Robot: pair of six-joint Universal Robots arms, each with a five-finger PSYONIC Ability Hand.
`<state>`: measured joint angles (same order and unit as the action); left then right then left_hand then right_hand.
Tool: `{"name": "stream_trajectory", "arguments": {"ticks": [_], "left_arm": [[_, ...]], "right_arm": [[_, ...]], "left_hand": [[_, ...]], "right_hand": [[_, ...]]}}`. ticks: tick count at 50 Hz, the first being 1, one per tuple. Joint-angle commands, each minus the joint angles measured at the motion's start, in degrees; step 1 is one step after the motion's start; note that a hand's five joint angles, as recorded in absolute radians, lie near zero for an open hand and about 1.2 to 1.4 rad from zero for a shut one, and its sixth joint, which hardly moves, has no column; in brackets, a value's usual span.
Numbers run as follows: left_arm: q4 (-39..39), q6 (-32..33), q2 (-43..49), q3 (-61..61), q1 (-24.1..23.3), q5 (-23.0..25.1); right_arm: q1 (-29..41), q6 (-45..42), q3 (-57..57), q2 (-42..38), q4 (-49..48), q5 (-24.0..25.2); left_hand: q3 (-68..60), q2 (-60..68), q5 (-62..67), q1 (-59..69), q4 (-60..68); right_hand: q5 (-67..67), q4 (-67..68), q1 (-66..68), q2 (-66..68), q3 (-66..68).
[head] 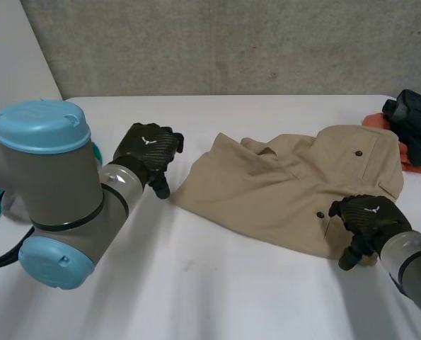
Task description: Fold the laundry.
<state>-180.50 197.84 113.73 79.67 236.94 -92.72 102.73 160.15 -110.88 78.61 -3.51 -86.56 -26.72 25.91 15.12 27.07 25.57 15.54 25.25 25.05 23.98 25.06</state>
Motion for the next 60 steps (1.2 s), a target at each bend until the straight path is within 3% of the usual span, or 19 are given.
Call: {"name": "stream_trajectory", "arguments": {"ticks": [1, 8, 11, 15, 21, 26, 35, 47, 49, 50, 52, 56, 60], "left_arm": [[0.0, 0.0, 0.0, 0.2, -0.1, 0.1], [0.0, 0.1, -0.2, 0.6, -0.3, 0.1], [0.0, 0.1, -0.3, 0.7, -0.3, 0.1], [0.0, 0.0, -0.3, 0.7, -0.2, 0.0], [0.0, 0.1, -0.3, 0.6, -0.3, -0.2], [0.0, 0.4, 0.4, 0.0, -0.8, -0.1], [1.5, 0.3, 7.3, -3.0, -2.8, 0.5], [4.5, 0.5, 16.9, -12.4, -4.4, -2.5], [4.2, 0.6, 18.5, -14.6, -4.4, -3.9], [4.2, 0.4, 20.2, -16.9, -4.4, -5.6], [4.3, 0.5, 21.1, -19.0, -4.2, -7.7], [4.4, -0.2, 17.9, -21.2, -2.5, -13.8], [3.0, -1.9, 3.6, -15.8, -1.2, -12.5]], "right_arm": [[0.0, -2.7, -0.8, -3.2, -4.7, -1.5], [-0.3, -4.0, -0.7, -5.7, -6.9, -1.3], [-0.4, -3.9, -0.9, -6.2, -9.3, -1.1], [-0.4, -4.7, -0.5, -7.7, -11.0, -1.2], [0.3, -5.4, 1.2, -2.5, -9.5, -0.2], [5.7, -4.7, 6.2, 3.6, -3.9, 1.3], [10.0, 1.1, 18.5, 8.9, 12.5, 1.4], [13.5, 2.1, 25.7, 13.3, 17.3, -0.1], [13.6, 2.4, 26.2, 14.4, 18.4, 0.0], [13.6, 2.9, 26.4, 15.4, 19.1, -0.1], [13.4, 3.4, 26.3, 16.1, 19.7, 0.1], [11.2, 3.3, 26.0, 16.3, 20.0, 0.2], [5.9, 1.8, 26.1, 14.9, 20.6, 0.4]], "left_hand": [[0.2, 0.6, 1.4, -0.5, 1.0], [0.9, -0.1, 0.7, -1.2, 0.3], [1.0, -0.2, 0.6, -1.4, 0.1], [1.5, -0.7, 0.1, -1.9, -0.4], [3.9, -3.1, -2.3, -4.2, -2.7], [16.7, -15.9, -15.1, -17.1, -15.6], [16.7, -15.9, -15.1, -17.1, -15.6], [16.7, -15.9, -15.1, -17.1, -15.6], [7.0, -6.2, -5.4, -7.3, -5.8], [-19.7, 20.5, 21.3, 19.4, 20.9], [-53.1, 54.0, 54.7, 52.8, 54.3], [-53.3, 54.1, 54.9, 52.9, 54.4], [-53.3, 54.1, 54.9, 52.9, 54.4]], "right_hand": [[6.2, 6.4, 6.6, 7.7, 6.6], [12.5, 12.8, 13.0, 14.1, 13.0], [24.6, 24.9, 25.1, 26.2, 25.1], [54.4, 54.7, 54.9, 56.0, 54.9], [54.5, 54.8, 55.0, 56.0, 54.9], [54.5, 54.8, 55.0, 56.0, 54.9], [54.5, 54.8, 55.0, 56.0, 54.9], [54.5, 54.8, 55.0, 56.0, 54.9], [54.5, 54.8, 55.0, 56.0, 54.9], [54.5, 54.8, 55.0, 56.0, 54.9], [54.5, 54.8, 55.0, 56.0, 54.9], [54.5, 54.8, 55.0, 56.0, 54.9], [54.5, 54.8, 55.0, 56.0, 54.9]]}}
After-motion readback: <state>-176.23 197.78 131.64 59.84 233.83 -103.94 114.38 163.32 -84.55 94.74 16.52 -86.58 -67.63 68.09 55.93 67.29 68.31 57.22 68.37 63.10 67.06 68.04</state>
